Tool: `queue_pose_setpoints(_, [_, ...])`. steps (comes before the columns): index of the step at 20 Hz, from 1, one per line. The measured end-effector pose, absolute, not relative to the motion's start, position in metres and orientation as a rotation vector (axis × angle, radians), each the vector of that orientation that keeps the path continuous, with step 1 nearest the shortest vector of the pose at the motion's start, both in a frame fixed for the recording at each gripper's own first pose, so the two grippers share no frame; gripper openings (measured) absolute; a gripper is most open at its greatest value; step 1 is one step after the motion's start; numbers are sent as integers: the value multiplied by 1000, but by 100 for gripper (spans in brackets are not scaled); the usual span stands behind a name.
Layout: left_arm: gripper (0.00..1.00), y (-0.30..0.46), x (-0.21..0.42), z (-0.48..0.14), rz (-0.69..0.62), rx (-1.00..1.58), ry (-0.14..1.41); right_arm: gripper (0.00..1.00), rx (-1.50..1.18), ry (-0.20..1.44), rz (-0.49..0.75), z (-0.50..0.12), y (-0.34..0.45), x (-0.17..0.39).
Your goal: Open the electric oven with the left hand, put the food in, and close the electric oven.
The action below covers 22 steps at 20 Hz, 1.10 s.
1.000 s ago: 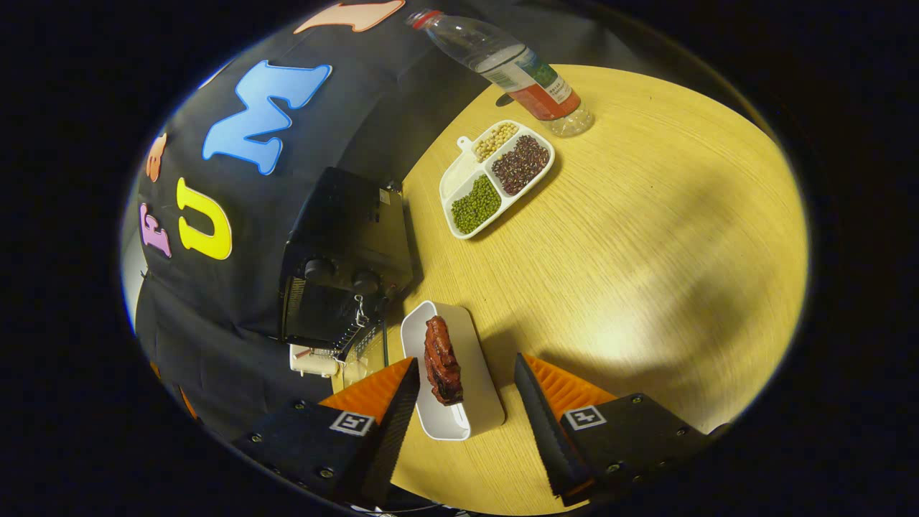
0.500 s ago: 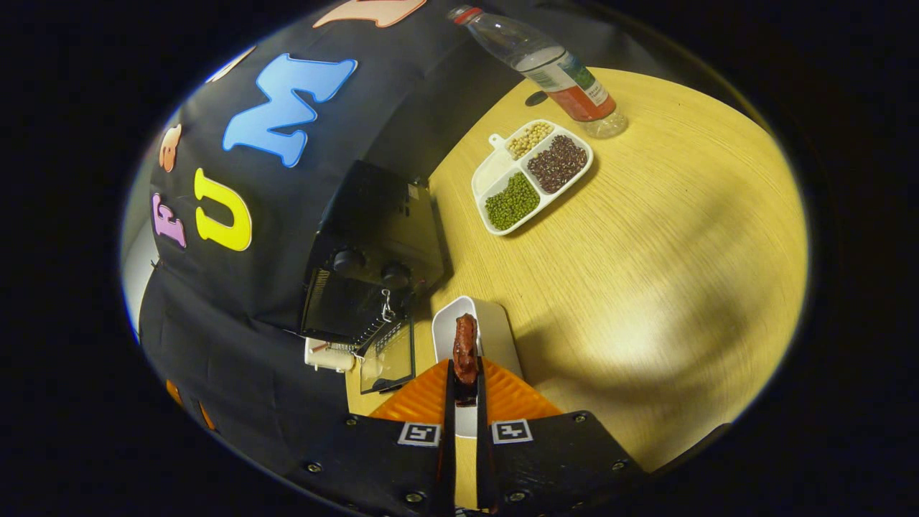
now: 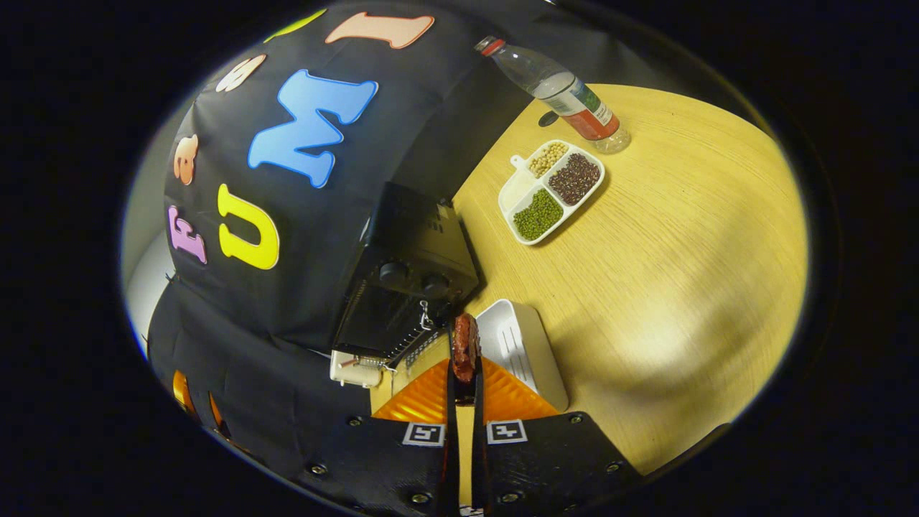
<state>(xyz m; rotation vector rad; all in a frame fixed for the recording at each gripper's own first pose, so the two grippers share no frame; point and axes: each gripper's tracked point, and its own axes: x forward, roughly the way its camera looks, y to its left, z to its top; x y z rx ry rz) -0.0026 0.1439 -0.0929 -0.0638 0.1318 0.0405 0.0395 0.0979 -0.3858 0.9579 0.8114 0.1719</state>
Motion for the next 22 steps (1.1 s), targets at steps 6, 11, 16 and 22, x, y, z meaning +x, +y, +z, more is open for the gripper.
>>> queue_pose_setpoints(6, [95, 154, 4, -80, -10, -85, 106, 7, 1040, 710, 287, -320, 141, 46])
queue_pose_setpoints(11, [97, 170, -1, -57, -29, -81, 75, 7, 1075, 654, 350, -289, 186, 66])
queue_pose_setpoints(16, [100, 195, -6, -42, -19, -77, 72, 7, 1128, 651, 369, -295, 238, 96])
queue_pose_setpoints(22, [100, 247, -18, -59, 54, -64, 124, 7, 1154, 695, 312, -338, 297, 137])
